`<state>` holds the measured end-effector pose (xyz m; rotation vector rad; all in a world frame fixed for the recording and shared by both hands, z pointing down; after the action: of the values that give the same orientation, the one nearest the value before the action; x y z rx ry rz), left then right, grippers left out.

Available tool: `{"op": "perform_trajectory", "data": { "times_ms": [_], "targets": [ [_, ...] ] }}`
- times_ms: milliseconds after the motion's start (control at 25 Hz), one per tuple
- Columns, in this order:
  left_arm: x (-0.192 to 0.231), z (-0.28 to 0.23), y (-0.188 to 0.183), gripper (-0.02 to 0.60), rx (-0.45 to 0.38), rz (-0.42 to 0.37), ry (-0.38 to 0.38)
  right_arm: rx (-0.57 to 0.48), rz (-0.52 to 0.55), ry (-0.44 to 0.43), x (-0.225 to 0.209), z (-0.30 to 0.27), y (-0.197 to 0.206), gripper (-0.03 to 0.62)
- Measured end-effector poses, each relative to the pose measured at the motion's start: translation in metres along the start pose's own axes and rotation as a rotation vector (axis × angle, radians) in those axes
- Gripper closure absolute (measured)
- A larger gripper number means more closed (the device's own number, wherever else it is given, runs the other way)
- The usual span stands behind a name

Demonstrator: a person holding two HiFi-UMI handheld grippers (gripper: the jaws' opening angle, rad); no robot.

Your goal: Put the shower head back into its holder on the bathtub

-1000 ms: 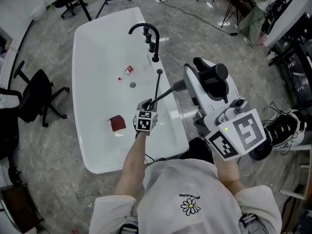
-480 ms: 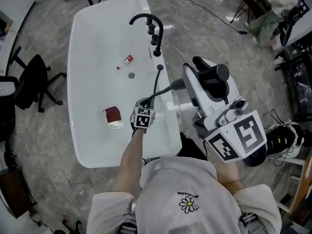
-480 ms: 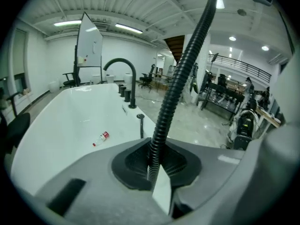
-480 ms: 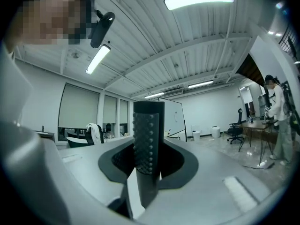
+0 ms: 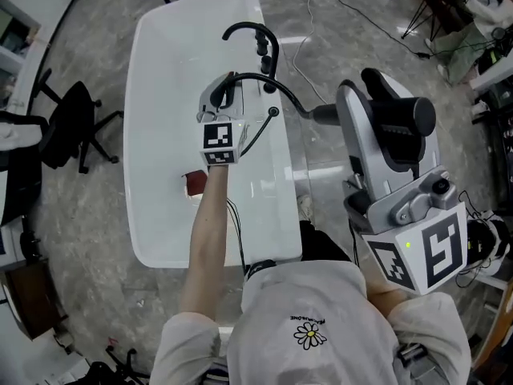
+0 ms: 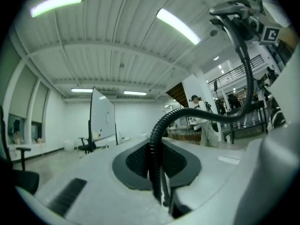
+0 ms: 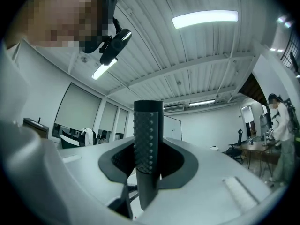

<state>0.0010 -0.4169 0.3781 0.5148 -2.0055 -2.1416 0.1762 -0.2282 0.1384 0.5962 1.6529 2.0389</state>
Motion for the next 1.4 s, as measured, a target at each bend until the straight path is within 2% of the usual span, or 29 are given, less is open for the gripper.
{"op": "perform_trajectory", "data": {
  "times_ms": [120,240,480,600,640,720,960,1080,1240,1400],
  "targets": [
    [-0.006,-0.018,-0.062,0.565,-0.147,-0.051,0.055,-0.04,-0.004,0.021,0.004,0.004,-0.007,0.482],
    [-0.018,-0.026,-0.103,0.566,-0.231,-0.033,0.109,-0.075,0.007,0.039,0.009,0.008,-0.016,0.482],
    [-0.041,-0.038,-0.149,0.566,-0.345,-0.04,0.179,-0.109,0.042,0.071,0.014,0.015,-0.029,0.482],
    [-0.053,-0.049,-0.163,0.566,-0.412,-0.07,0.222,-0.108,0.041,0.093,0.011,0.013,-0.025,0.482],
    [-0.055,-0.053,-0.161,0.566,-0.41,-0.077,0.232,-0.104,0.039,0.1,0.01,0.012,-0.021,0.482],
    [-0.058,-0.061,-0.146,0.566,-0.357,-0.074,0.241,-0.087,0.031,0.11,0.007,0.009,-0.01,0.482],
    [-0.059,-0.091,-0.096,0.565,-0.231,-0.019,0.229,-0.035,-0.015,0.129,-0.023,0.006,0.013,0.482],
    [-0.049,-0.102,-0.097,0.565,-0.236,-0.028,0.195,-0.028,-0.046,0.138,-0.044,0.004,0.022,0.482],
    [-0.018,-0.114,-0.107,0.565,-0.251,-0.142,0.154,-0.014,-0.105,0.117,-0.06,-0.018,0.039,0.482],
    [0.023,-0.128,-0.103,0.565,-0.271,-0.16,0.093,0.011,-0.116,0.084,-0.062,-0.046,0.056,0.484]
  ]
}}
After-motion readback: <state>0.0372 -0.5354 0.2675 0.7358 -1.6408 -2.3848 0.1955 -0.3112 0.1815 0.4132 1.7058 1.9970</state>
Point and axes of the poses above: the fingertips, and each gripper's own axes: z backward along the fingers, x to its left, y out of its underside, the point moved 6 cm from there along z, backward along the fingers, and after that the axes turned 9 degrees about -y, right-handed, at the moved point
